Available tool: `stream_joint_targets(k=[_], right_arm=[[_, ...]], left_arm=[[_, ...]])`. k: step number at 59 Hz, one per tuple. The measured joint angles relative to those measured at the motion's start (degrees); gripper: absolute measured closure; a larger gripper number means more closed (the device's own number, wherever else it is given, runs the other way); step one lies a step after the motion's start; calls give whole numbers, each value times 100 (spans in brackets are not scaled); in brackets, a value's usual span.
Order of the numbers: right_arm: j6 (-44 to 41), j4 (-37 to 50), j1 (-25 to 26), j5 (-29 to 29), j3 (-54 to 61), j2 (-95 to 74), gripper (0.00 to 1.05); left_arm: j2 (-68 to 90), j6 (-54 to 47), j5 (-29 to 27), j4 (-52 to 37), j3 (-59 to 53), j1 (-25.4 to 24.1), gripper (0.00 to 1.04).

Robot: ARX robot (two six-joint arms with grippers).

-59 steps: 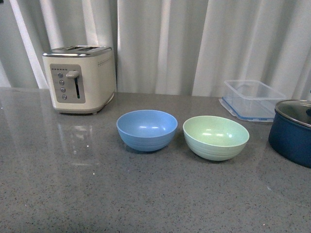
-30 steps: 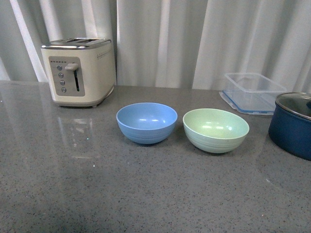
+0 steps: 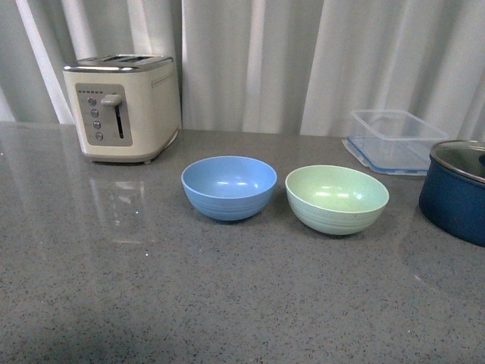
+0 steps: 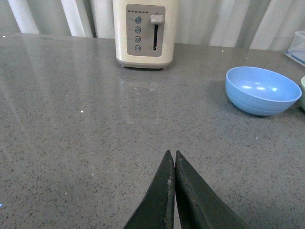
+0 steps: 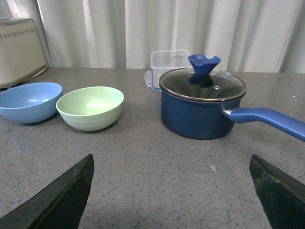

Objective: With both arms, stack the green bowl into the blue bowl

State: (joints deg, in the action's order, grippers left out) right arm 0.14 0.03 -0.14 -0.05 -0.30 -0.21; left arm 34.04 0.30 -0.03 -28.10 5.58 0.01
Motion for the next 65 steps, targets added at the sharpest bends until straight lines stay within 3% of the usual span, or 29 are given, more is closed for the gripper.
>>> stream_joint_targets(k=[65], right_arm=[[0,0,0,0,-2,0,10]], left_arm=[[-2365,-2,0,1755,-439,0,101]])
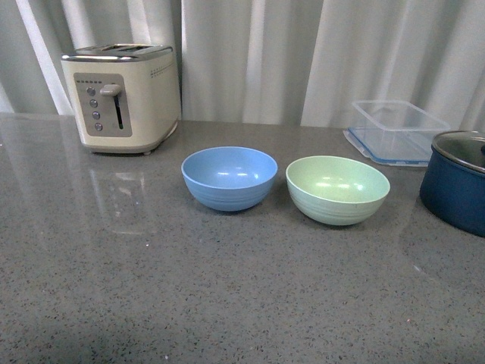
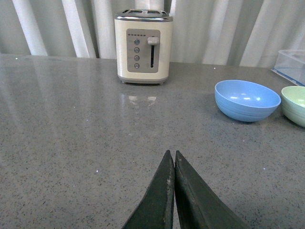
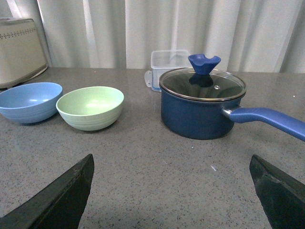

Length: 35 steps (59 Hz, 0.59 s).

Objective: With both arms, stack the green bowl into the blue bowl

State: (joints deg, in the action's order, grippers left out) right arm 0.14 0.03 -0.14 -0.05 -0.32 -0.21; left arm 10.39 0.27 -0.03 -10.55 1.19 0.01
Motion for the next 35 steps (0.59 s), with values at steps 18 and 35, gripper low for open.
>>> stream_joint_targets(k=[18,35], right_arm=[[0,0,0,-2,0,0,10],[0,0,0,0,0,0,10]], left_arm=[[-1014,0,0,1043,0,0,101],[-1016,0,0,1051,0,0,70]])
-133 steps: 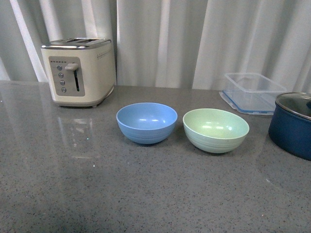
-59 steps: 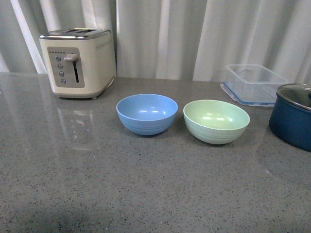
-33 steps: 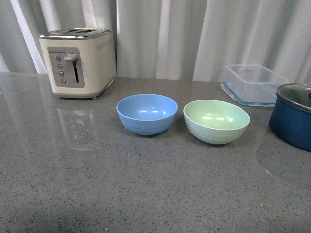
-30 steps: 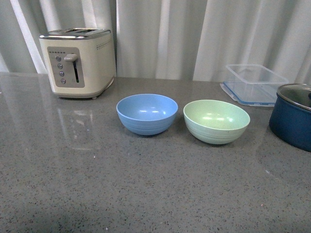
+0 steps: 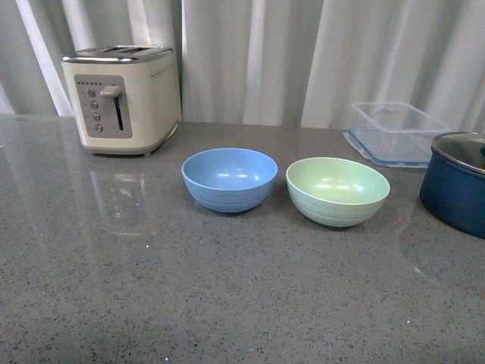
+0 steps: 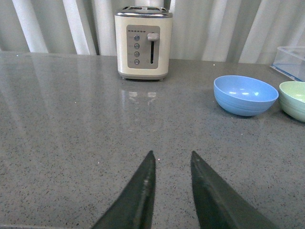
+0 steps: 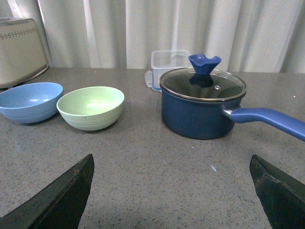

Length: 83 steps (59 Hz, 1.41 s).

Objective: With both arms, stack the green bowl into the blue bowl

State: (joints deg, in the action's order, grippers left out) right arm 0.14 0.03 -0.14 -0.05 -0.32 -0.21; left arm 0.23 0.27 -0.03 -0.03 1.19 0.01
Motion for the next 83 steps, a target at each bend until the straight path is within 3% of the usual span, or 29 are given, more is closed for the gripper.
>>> stream_joint_targets(k=[7,12,14,21,33,55,83], right_arm=[[7,-9,0,9,0,-9,10],[291,-1064,-26,175,-503,-669,10],[417,-1405,35,48,-809,-1165,10],[695,-1320,203,-535,-1856,-2608,10],[1740,-1600,151,-1370,-3779,-5193,10],[2719,-1740,-516,-579,-6172,-8238,10],[3121,-1851,-931,321,-7311,-10367,10]], left_arm=[[-2,0,0,0,0,0,51],[-2,0,0,0,0,0,37],[-2,0,0,0,0,0,29],[-2,-2,2,0,0,0,5],[-4,-2,2,0,0,0,7],[-4,-2,0,0,0,0,7],[-4,-2,2,0,0,0,7]])
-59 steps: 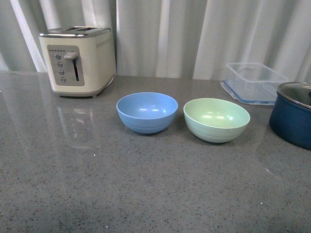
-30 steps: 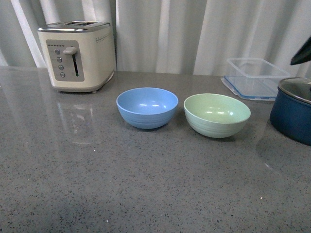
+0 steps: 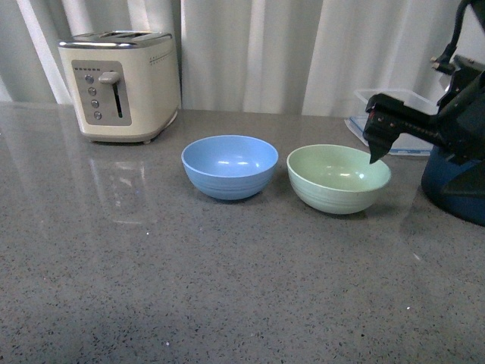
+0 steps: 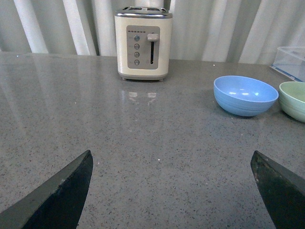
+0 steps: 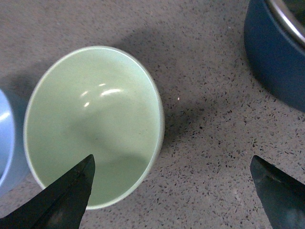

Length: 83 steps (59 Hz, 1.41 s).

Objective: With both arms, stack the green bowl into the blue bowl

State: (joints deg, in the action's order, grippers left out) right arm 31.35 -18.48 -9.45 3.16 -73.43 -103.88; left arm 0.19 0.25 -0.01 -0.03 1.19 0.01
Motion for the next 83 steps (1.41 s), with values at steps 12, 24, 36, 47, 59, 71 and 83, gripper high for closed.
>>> stream_joint_targets(k=[12,24,36,47,59,71,83], right_arm=[[37,-83,15,238,-396,-590,10],[107,-219,81,304,-651,-935,30],[149,-267,103,391,-758,-1102,62],[181,-260,81,389,-758,-1047,98],[133,-258,50,387,-763,-706,104],[76,-315,-133,291,-933,-105,104],[-85,-238,-695,184,-1606,37,104]], left_arm=[[0,0,-2,0,0,0,7],[0,0,-2,0,0,0,7],[0,0,0,0,0,0,7],[0,0,-2,0,0,0,7],[0,0,0,0,0,0,7],[0,0,0,0,0,0,7],[0,0,0,0,0,0,7]])
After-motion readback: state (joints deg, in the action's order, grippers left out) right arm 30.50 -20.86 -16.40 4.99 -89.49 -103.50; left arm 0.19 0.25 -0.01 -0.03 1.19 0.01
